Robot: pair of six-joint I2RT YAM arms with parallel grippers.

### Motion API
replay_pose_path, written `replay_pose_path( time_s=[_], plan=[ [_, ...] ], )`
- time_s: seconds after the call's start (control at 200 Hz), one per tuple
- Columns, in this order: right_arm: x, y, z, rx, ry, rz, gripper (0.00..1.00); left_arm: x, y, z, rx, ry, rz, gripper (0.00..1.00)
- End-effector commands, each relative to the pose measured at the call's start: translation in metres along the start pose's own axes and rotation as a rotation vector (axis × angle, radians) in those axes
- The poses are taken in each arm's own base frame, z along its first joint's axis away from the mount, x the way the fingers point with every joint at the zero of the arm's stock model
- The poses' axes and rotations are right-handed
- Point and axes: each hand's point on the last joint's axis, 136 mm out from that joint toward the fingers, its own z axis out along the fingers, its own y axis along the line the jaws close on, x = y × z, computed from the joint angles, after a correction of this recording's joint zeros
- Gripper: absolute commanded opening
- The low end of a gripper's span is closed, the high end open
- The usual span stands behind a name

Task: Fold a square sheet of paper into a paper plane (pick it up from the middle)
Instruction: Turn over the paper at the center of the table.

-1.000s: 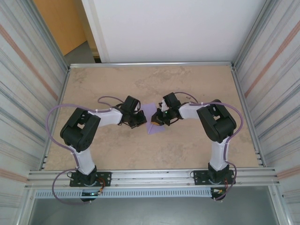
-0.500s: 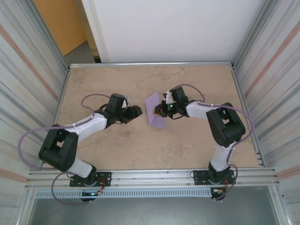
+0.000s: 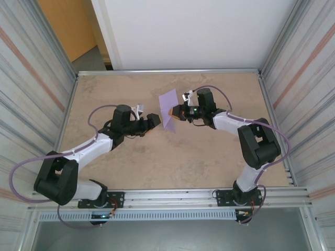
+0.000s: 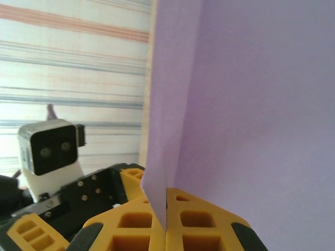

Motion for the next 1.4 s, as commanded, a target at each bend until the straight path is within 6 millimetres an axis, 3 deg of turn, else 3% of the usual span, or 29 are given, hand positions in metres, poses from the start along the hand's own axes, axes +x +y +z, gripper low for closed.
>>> replay_pose_path(
  time_s=[0.0, 0.21, 0.677, 1.082, 1.393],
  plan=[
    [0.003, 0.032, -0.002, -0.105, 0.029, -0.001, 0.03, 0.0, -0.018, 0.001, 0.087, 0.031, 0.02, 0.85],
    [0.012, 0.037, 0.005, -0.133, 0.072, 0.016, 0.04, -0.009, -0.029, 0.006, 0.14, 0.016, 0.015, 0.8],
    [0.02, 0.029, 0.007, -0.146, 0.116, 0.052, 0.09, -0.029, -0.047, 0.011, 0.215, -0.011, 0.009, 0.44],
    [0.017, 0.014, 0.001, -0.085, 0.085, 0.054, 0.28, -0.027, -0.036, 0.015, 0.167, 0.006, 0.007, 0.15],
    [-0.004, -0.016, -0.03, 0.052, -0.028, 0.075, 0.41, -0.021, -0.014, 0.015, 0.061, 0.025, 0.019, 0.08]
  ],
)
